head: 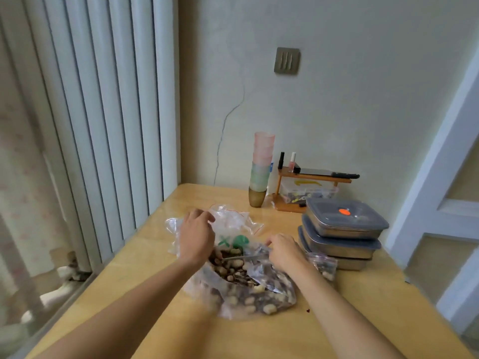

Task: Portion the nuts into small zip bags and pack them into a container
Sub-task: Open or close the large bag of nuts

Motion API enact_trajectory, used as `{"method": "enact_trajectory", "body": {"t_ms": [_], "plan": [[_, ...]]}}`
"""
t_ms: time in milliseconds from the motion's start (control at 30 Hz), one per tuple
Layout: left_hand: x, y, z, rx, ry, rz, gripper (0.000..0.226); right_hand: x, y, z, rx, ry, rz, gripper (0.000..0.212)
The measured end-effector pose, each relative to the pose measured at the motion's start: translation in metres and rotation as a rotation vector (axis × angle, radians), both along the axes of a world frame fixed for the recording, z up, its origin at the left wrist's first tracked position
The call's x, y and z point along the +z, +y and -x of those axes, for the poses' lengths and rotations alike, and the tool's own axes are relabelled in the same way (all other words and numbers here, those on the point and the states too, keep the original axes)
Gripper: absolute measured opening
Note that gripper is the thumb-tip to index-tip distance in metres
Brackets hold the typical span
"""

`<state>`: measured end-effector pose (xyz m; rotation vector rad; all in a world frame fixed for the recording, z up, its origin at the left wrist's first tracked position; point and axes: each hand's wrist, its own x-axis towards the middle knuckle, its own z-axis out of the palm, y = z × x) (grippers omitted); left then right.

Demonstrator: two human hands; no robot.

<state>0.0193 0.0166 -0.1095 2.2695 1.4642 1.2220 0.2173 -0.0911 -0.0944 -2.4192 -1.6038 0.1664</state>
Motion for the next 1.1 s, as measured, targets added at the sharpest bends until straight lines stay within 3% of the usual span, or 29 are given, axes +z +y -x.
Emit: {"method": "enact_trajectory", "body": {"t_ms": [100, 233, 300, 400, 533, 667, 767, 900, 1000, 1100], "plan": [[-0.011, 0.038, 0.025, 0.097, 0.096, 0.187, 0.041, -0.004, 0.017, 0.004, -0.019, -0.051, 0.107, 0.038], [-0.026, 0.06, 0.041, 0.03, 0.192, 0.426, 0.04, 0.003, 0.032, 0.004, 0.024, -0.169, 0.15, 0.03], [-0.031, 0.062, 0.04, 0.039, 0.209, 0.394, 0.028, 0.007, 0.038, 0.003, 0.072, -0.164, 0.142, 0.023], [-0.033, 0.061, 0.037, 0.089, 0.177, 0.306, 0.019, 0.006, 0.043, 0.002, 0.235, -0.008, 0.134, 0.017], [-0.031, 0.056, 0.037, 0.121, -0.03, 0.192, 0.01, -0.002, 0.046, 0.009, 0.318, 0.016, 0.166, 0.022], [-0.018, 0.049, 0.043, 0.154, -0.048, 0.034, 0.015, 0.0, 0.043, 0.014, 0.305, -0.021, 0.147, 0.019], [-0.002, 0.039, 0.051, 0.054, -0.145, -0.038, 0.017, 0.007, 0.039, 0.02, 0.311, -0.004, 0.111, 0.018], [0.022, 0.017, 0.052, -0.154, -0.249, 0.064, 0.02, 0.019, 0.033, 0.037, 0.337, 0.138, -0.044, 0.009], [0.033, -0.004, 0.045, -0.297, -0.417, 0.233, 0.023, 0.03, 0.026, 0.056, 0.341, 0.41, -0.168, 0.005], [0.037, -0.022, 0.037, -0.392, -0.547, 0.388, 0.028, 0.033, 0.022, 0.073, 0.369, 0.626, -0.208, 0.02]]}}
